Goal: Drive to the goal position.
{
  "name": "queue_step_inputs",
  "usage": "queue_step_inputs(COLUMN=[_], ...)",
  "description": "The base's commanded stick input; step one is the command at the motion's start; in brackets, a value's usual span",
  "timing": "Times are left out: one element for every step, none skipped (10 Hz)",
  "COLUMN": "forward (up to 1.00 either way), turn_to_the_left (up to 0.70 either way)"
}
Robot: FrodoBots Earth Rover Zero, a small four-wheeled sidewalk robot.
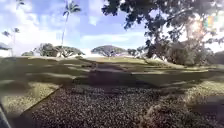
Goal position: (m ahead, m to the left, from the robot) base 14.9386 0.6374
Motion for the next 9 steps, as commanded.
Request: queue_step_inputs(forward=[0.7, 0.7, 0.7, 0.7, 0.7, 0.7, 0.7, 0.7, 0.7], turn_to_the_left=[0.0, 0.0, 0.0, 0.0, 0.0, 0.0, 0.0, 0.18, 0.35])
